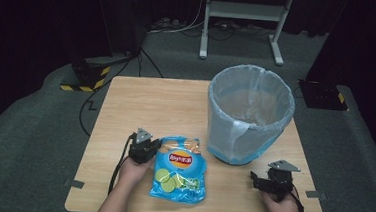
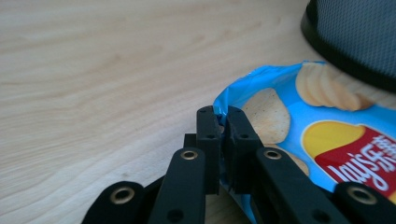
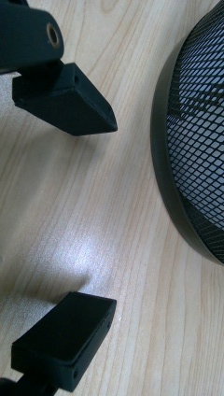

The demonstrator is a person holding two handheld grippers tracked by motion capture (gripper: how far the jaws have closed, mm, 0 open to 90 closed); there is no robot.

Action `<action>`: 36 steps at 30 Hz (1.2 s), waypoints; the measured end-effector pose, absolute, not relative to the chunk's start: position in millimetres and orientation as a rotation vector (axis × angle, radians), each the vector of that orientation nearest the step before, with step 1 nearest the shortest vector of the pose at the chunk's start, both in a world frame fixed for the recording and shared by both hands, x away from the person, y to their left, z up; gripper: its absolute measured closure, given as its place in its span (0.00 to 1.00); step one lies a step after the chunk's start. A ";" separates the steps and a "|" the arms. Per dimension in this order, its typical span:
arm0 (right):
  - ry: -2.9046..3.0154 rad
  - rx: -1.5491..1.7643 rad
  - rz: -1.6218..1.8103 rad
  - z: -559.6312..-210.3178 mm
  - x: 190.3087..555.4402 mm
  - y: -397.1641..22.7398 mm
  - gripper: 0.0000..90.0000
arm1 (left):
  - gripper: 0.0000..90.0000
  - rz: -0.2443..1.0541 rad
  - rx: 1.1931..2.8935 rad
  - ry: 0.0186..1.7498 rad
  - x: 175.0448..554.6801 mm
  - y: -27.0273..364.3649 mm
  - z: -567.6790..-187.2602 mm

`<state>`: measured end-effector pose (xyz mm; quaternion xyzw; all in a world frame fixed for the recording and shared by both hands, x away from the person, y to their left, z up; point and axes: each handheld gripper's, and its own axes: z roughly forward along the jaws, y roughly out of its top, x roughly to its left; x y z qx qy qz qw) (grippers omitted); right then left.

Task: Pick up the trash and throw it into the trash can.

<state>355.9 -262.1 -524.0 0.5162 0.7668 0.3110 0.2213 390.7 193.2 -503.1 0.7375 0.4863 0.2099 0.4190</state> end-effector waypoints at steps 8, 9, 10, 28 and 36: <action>2.119 1.426 0.859 -524.0 355.8 -262.0 0.15 | 0.97 0.655 1.691 1.187 365.5 201.5 -470.7; 2.119 1.426 0.859 -524.0 355.8 -262.0 0.15 | 0.97 0.669 1.677 1.183 363.5 201.9 -467.4; 2.119 1.426 0.860 -524.0 355.8 -262.0 0.15 | 0.98 0.685 1.657 1.179 360.9 202.4 -463.1; 2.119 1.426 0.860 -524.0 355.8 -262.1 0.15 | 0.98 0.871 1.466 1.052 328.4 198.2 -400.8; 2.119 1.426 0.860 -524.0 355.8 -262.0 0.15 | 0.98 0.908 1.395 1.004 318.8 198.5 -374.1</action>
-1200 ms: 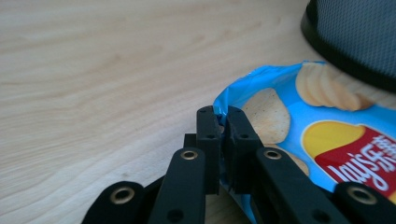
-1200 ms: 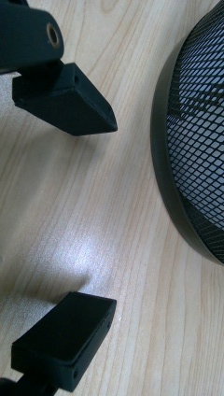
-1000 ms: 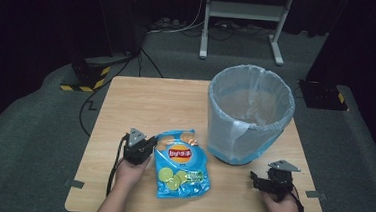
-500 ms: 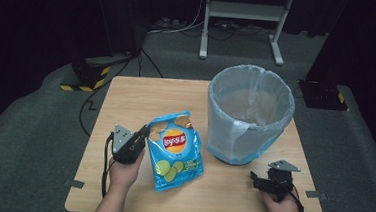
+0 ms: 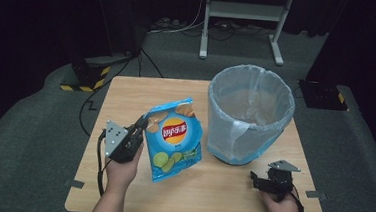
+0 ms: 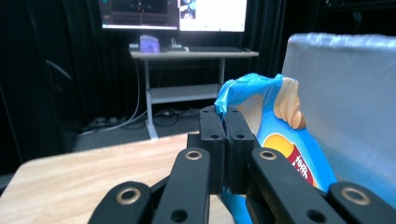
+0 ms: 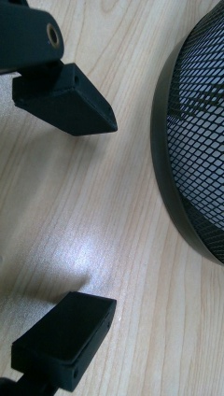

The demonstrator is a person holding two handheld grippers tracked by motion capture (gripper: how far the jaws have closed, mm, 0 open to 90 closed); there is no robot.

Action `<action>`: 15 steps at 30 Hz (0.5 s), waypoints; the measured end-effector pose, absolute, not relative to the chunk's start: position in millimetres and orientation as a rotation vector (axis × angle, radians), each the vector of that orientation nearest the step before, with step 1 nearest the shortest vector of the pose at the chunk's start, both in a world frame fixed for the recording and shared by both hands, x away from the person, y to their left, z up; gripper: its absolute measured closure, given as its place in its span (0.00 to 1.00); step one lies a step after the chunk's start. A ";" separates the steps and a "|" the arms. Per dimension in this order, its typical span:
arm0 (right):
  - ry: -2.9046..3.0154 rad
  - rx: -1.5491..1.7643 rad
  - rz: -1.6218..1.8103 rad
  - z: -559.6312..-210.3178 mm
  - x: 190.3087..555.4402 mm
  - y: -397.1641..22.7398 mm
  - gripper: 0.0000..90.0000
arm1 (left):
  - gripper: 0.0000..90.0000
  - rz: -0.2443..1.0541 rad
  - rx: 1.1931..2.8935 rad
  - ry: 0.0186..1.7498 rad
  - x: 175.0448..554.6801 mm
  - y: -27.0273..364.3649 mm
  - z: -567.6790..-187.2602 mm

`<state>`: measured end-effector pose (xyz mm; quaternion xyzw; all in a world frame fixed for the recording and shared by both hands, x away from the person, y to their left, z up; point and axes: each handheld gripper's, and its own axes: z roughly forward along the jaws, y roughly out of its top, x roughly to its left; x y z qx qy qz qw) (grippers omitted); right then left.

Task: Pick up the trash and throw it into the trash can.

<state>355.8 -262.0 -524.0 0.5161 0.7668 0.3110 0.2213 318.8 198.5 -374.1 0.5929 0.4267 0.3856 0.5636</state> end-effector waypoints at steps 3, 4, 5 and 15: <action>2.119 1.426 0.860 -524.0 355.8 -262.1 0.15 | 0.98 0.926 1.364 0.995 315.8 201.0 -363.0; 2.119 1.426 0.860 -524.0 355.8 -262.1 0.15 | 0.98 0.929 1.351 0.994 315.1 202.0 -359.0; 2.119 1.426 0.860 -524.0 355.8 -262.0 0.15 | 0.98 0.938 1.338 0.991 314.3 202.9 -354.9; 2.119 1.426 0.860 -524.0 355.8 -262.1 0.15 | 0.98 1.011 1.232 0.967 310.7 206.3 -318.4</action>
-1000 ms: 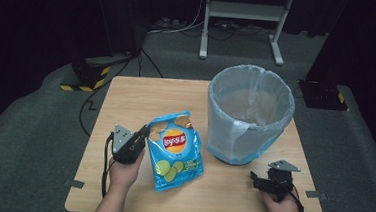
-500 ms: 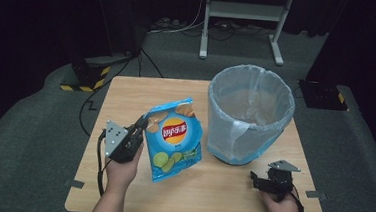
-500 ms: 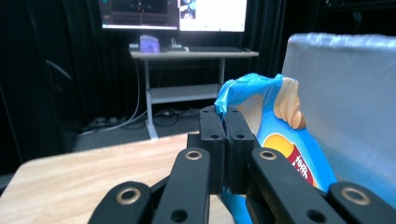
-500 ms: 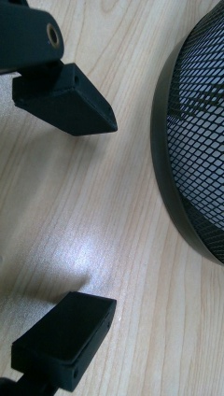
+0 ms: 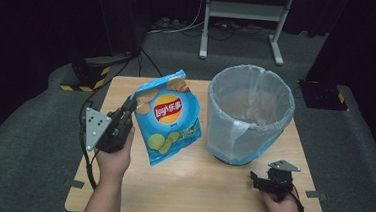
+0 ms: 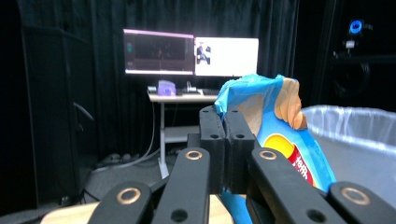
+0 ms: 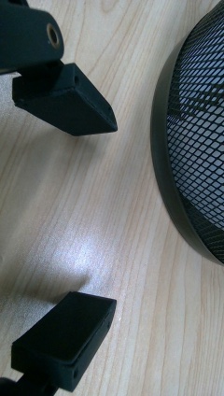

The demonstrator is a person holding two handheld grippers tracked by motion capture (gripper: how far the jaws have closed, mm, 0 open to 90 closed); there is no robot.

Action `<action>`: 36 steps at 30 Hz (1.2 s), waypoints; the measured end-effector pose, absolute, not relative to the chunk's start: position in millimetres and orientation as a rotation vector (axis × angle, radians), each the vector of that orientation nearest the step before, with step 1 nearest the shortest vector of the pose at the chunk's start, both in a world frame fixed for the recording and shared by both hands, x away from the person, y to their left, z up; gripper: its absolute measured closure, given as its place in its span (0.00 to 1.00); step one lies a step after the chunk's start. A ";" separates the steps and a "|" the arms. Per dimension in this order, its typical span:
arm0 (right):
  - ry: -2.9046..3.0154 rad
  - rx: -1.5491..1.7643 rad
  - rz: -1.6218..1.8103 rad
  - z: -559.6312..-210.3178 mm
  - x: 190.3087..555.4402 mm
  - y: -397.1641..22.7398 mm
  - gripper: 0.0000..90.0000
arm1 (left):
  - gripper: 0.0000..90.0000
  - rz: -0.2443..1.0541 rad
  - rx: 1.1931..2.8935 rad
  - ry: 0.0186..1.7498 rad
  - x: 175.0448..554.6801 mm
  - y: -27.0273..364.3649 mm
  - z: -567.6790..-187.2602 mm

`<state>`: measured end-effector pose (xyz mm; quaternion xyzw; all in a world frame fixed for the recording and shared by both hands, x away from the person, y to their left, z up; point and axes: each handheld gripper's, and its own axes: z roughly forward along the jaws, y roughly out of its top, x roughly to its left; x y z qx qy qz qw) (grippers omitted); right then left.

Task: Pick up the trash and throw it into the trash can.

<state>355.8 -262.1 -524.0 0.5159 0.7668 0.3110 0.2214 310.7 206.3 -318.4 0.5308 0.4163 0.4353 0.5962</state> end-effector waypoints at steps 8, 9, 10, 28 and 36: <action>2.119 1.427 0.860 -523.9 355.7 -261.9 0.15 | 0.98 1.042 1.129 0.936 306.0 212.2 -288.1; 2.121 1.425 0.860 -523.9 355.7 -262.0 0.15 | 0.98 1.049 1.125 0.932 306.2 212.5 -283.9; 2.121 1.425 0.861 -523.9 355.7 -262.0 0.15 | 0.98 1.051 1.118 0.924 306.5 212.0 -279.0; 2.122 1.417 0.861 -523.9 355.4 -262.1 0.16 | 0.98 1.013 1.016 0.835 318.7 195.4 -229.0; 2.121 1.422 0.863 -523.8 354.8 -261.9 0.16 | 0.98 0.991 1.024 0.806 336.0 165.6 -216.1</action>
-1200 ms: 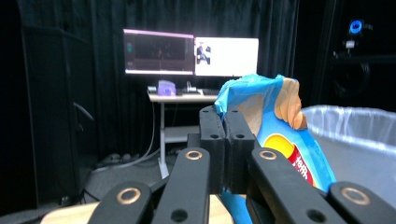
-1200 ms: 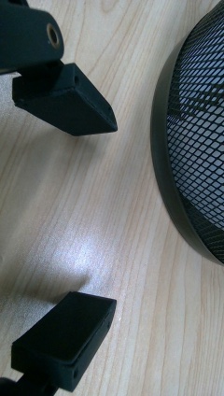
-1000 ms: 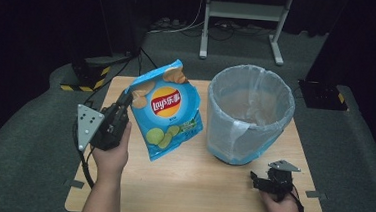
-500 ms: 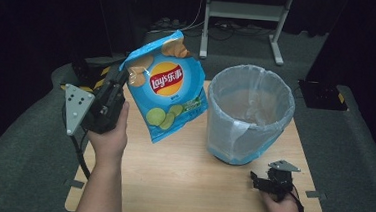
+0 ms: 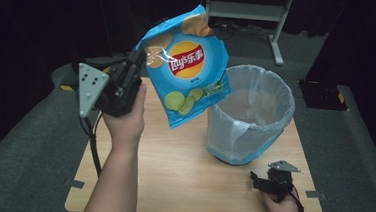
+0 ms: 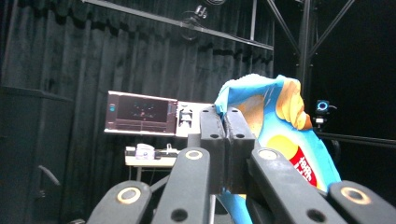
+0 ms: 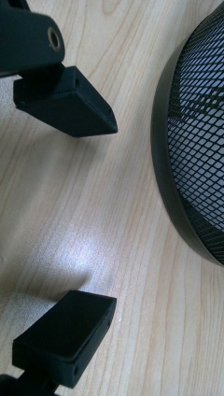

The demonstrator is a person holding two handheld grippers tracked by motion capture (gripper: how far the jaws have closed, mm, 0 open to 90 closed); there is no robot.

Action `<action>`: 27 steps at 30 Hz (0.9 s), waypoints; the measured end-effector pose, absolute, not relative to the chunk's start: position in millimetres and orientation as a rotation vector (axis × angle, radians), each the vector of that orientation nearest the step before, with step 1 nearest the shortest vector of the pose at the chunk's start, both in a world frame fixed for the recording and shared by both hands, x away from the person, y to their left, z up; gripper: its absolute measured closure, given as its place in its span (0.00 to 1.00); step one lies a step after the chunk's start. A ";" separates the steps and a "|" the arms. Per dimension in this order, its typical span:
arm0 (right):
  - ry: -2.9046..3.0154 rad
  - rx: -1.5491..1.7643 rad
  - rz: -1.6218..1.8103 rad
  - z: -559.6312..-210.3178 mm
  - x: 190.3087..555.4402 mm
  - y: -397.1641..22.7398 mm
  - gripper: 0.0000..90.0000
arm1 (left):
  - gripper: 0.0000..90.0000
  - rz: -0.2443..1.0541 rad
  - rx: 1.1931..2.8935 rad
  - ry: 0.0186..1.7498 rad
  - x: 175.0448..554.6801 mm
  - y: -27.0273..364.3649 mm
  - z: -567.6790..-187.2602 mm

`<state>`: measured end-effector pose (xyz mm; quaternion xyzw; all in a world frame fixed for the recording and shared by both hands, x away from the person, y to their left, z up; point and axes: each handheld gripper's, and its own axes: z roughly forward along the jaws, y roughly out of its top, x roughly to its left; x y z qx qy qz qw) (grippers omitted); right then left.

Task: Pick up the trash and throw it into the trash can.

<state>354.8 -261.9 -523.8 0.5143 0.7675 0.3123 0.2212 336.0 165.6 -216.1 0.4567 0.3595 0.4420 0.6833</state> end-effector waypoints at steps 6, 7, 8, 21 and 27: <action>2.121 1.421 0.863 -523.8 354.7 -261.9 0.16 | 0.98 0.973 1.050 0.795 353.1 139.5 -214.7; 2.121 1.422 0.863 -523.8 354.7 -261.9 0.16 | 0.98 0.970 1.051 0.795 355.0 136.9 -214.7; 2.121 1.422 0.863 -523.8 354.7 -261.9 0.16 | 0.98 0.965 1.051 0.794 357.1 133.6 -214.8; 2.121 1.416 0.866 -524.0 354.3 -262.1 0.16 | 0.98 0.923 1.074 0.784 379.6 91.4 -217.8; 2.121 1.421 0.864 -523.8 354.2 -261.9 0.16 | 0.98 0.915 1.078 0.783 388.0 75.8 -223.3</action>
